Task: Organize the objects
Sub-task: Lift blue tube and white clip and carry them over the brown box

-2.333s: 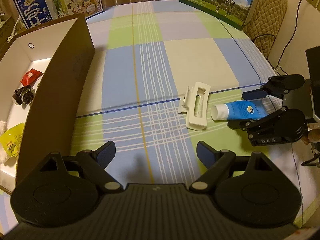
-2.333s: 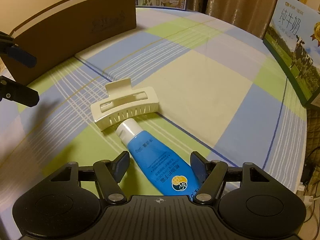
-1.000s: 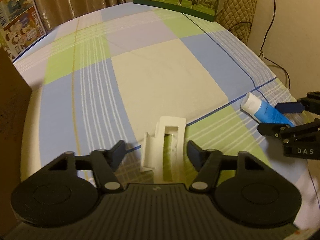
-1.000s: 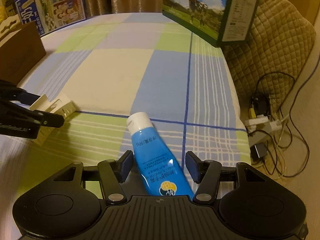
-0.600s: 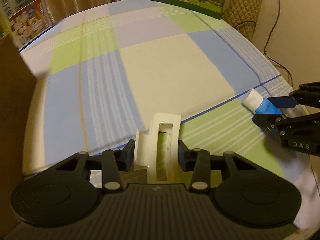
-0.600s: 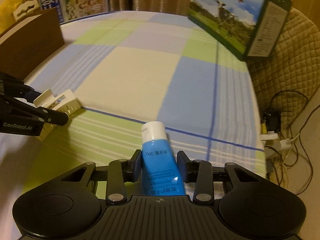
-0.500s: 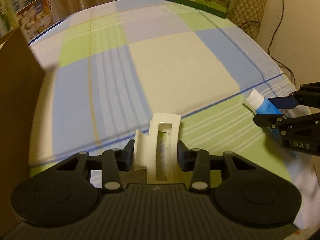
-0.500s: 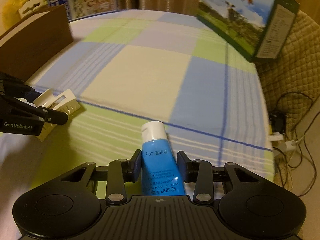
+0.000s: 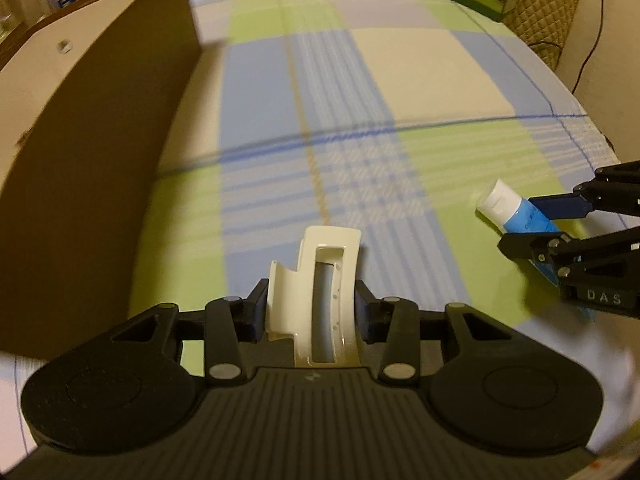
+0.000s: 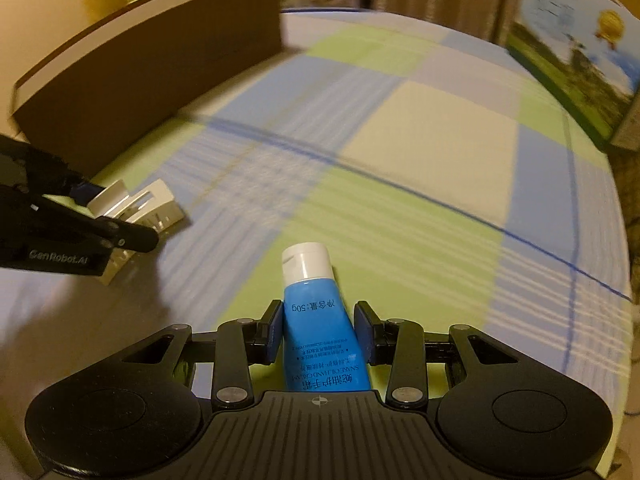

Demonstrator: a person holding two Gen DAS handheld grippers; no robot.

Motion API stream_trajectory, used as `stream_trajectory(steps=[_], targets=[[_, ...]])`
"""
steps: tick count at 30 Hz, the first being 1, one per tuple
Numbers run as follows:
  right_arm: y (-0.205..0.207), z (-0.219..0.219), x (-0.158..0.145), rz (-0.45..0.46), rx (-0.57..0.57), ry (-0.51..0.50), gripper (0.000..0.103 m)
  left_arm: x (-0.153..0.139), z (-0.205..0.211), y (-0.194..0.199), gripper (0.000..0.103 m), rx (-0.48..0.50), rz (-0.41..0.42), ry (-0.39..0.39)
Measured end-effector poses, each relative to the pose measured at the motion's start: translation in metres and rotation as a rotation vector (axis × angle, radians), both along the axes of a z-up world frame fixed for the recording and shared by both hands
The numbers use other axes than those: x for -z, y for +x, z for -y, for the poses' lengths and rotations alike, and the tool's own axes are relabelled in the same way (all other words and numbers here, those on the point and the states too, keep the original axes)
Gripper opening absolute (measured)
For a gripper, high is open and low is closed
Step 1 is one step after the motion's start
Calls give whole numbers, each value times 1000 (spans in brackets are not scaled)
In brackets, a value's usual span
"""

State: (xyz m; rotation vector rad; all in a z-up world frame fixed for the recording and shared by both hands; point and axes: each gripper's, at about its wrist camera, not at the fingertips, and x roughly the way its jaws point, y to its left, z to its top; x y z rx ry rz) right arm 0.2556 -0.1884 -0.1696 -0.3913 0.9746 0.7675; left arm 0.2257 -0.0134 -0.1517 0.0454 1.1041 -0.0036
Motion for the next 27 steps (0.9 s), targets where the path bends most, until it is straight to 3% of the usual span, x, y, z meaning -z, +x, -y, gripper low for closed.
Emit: stream_trajectory(steps=[6, 13, 21, 22, 27], targets=[[-36, -13, 1, 15, -92, -5, 36, -3, -17, -44, 37, -59, -12, 13], [-57, -12, 1, 9, -115, -5, 39, -7, -34, -81, 37, -110, -23, 10], [-60, -7, 1, 4, -106, -7, 42, -6, -38, -86, 38, -126, -10, -11], [-61, -8, 1, 7, -103, -8, 38, -6, -37, -85, 38, -128, -9, -13], [-66, -15, 1, 10, -110, -6, 37, -6, -38, -87, 38, -133, 1, -15]])
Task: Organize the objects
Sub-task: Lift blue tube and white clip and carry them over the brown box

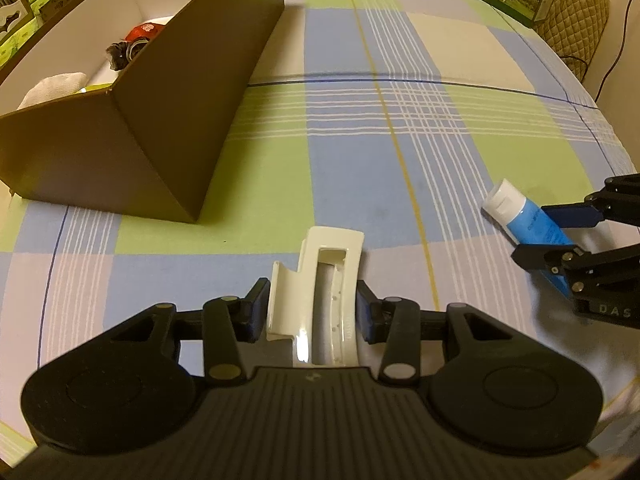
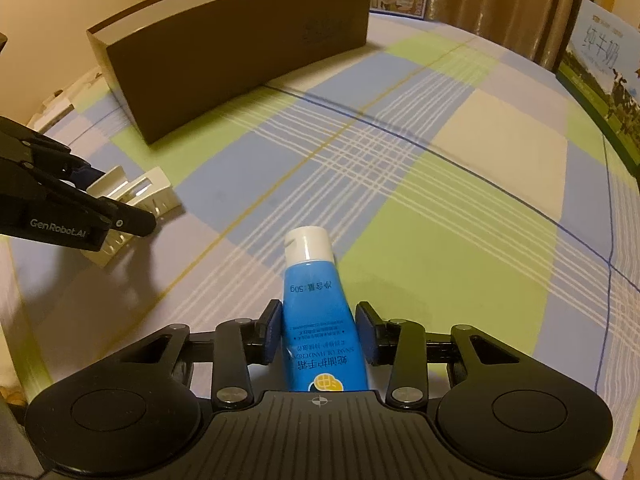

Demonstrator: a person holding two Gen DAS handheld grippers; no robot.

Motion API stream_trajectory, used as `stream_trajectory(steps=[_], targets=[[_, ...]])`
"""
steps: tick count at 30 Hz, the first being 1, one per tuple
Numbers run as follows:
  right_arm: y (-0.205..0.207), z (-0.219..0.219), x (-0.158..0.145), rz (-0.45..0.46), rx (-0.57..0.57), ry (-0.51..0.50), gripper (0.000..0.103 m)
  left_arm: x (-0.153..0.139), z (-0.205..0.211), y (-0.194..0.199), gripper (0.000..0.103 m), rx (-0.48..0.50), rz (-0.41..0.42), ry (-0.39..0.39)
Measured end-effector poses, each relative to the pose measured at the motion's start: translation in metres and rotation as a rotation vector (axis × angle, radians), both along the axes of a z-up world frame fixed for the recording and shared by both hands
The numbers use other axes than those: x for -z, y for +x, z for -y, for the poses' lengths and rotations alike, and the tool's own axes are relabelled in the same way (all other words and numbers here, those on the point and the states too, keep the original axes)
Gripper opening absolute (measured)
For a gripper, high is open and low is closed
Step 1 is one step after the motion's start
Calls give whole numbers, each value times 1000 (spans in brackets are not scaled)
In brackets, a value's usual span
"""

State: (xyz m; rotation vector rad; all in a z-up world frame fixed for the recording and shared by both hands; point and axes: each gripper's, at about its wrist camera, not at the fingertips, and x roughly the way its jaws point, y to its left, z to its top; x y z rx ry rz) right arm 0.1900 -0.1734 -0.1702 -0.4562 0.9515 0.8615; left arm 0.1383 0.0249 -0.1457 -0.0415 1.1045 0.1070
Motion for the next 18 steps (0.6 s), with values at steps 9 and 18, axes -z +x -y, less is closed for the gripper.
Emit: stream_trajectory(steps=[9, 18], targets=[[-2, -9, -5, -43, 14, 27, 36, -4, -8, -3, 37, -13, 0, -20], [1, -24, -22, -62, 19, 77, 36, -13, -15, -7, 36, -4, 19, -21]])
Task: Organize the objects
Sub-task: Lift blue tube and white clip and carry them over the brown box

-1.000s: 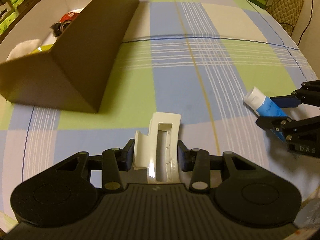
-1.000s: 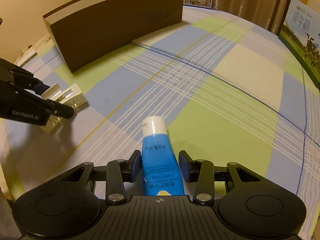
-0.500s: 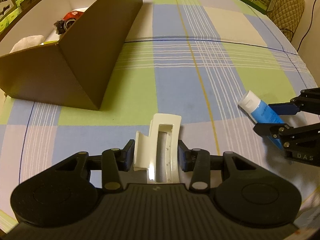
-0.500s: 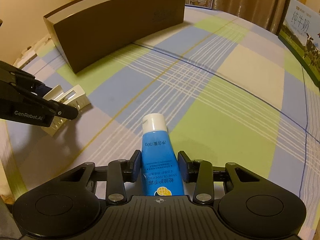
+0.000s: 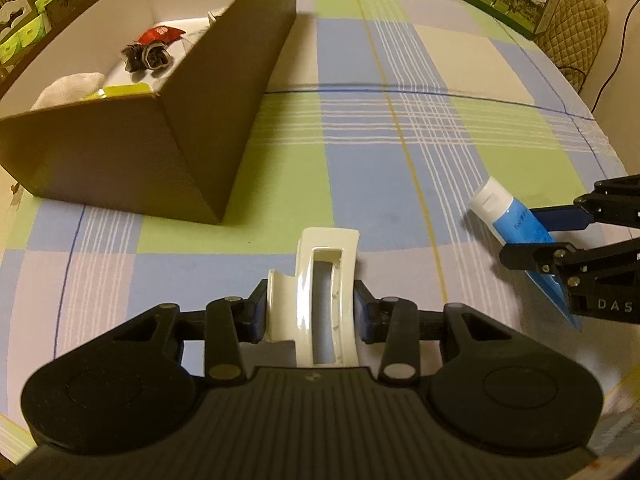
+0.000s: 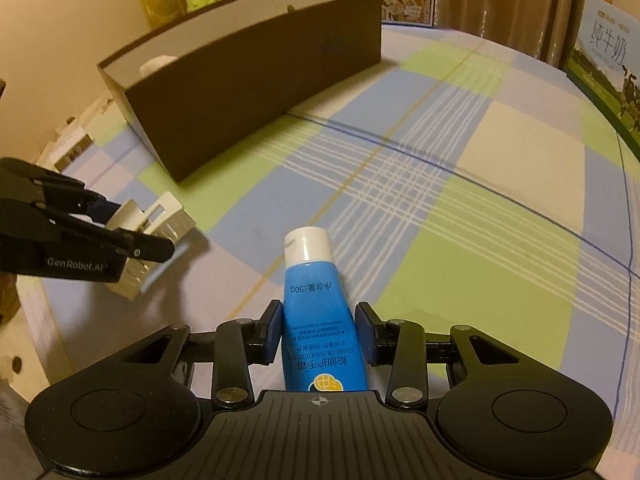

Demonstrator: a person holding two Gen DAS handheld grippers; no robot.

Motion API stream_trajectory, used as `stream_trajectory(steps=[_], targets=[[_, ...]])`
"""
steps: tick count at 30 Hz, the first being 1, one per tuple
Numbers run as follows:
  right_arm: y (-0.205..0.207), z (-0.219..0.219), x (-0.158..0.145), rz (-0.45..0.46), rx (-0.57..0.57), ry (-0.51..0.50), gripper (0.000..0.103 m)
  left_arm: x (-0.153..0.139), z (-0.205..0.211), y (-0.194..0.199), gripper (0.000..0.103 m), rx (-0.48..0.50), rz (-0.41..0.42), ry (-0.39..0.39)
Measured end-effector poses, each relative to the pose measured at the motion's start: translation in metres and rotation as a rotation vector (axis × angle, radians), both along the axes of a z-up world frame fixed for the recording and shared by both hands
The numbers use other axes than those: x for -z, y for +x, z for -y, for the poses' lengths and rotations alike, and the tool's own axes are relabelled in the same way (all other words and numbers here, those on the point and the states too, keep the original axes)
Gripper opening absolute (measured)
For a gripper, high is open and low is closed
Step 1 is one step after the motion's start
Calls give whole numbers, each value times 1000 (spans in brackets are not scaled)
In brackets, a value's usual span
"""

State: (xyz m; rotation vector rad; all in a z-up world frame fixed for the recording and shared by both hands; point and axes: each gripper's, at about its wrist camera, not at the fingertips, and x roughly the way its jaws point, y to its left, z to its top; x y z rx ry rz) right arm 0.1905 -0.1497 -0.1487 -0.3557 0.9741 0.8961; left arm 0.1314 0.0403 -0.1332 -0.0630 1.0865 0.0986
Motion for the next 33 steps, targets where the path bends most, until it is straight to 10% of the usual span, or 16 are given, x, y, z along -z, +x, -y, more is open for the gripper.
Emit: stream_trajectory(steps=[33], targets=[[-25, -113, -89, -167, -20, 399, 36, -106, -114, -53, 36, -28, 229, -46]])
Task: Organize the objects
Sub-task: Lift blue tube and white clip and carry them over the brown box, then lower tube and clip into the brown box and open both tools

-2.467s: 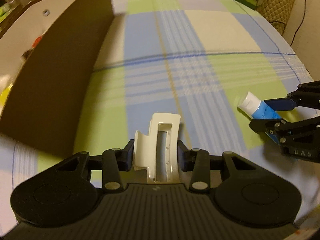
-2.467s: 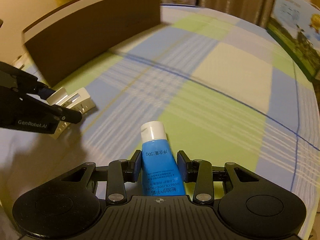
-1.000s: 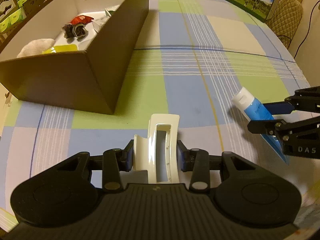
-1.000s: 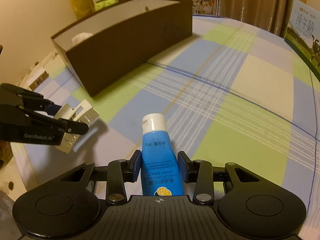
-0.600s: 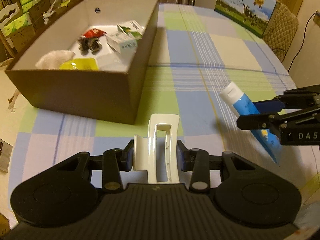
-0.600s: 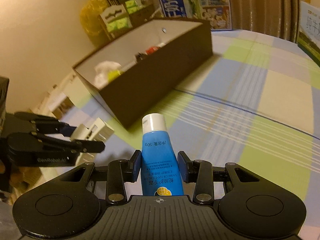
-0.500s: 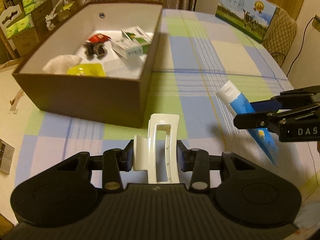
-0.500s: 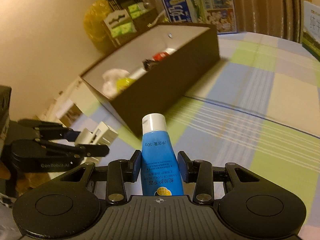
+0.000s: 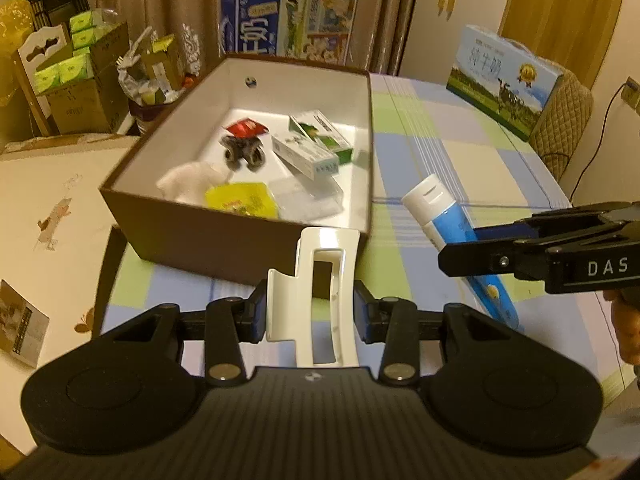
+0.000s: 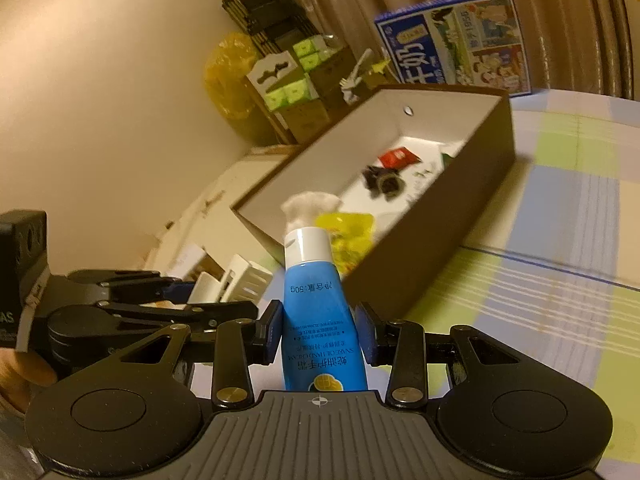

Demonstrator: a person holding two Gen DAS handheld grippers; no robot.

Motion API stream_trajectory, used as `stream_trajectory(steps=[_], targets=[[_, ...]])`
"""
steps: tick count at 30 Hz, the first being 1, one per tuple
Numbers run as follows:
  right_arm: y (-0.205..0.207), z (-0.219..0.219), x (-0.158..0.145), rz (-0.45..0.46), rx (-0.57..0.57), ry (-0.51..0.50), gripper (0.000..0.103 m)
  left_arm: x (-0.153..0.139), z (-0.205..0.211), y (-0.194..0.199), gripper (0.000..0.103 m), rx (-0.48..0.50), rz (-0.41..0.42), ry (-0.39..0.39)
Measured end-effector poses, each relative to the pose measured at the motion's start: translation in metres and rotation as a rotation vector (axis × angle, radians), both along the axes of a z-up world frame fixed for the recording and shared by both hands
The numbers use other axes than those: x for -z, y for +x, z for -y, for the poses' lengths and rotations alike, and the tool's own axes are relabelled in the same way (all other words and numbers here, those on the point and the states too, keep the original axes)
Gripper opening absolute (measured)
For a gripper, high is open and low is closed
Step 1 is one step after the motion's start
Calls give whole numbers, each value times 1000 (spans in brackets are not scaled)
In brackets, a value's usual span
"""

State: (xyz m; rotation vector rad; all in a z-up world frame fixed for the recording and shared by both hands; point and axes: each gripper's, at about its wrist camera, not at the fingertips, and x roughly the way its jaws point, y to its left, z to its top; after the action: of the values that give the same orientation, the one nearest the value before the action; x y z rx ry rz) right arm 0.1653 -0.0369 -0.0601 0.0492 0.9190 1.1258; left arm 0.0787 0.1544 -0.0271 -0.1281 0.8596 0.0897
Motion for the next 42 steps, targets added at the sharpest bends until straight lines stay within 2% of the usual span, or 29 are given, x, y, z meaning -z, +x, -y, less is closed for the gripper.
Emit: stream_trajectory(steps=[10, 22, 33, 42], targets=[[16, -42, -22, -41, 80, 71, 36, -20, -41, 17, 36, -6, 52, 3], [67, -86, -32, -45, 214, 70, 36, -42, -88, 87, 36, -12, 91, 41], [114, -127, -13, -47, 274, -19, 36, -17, -110, 155, 36, -15, 5, 46], [153, -151, 6, -84, 324, -67, 36, 8, -124, 198, 36, -21, -62, 48]])
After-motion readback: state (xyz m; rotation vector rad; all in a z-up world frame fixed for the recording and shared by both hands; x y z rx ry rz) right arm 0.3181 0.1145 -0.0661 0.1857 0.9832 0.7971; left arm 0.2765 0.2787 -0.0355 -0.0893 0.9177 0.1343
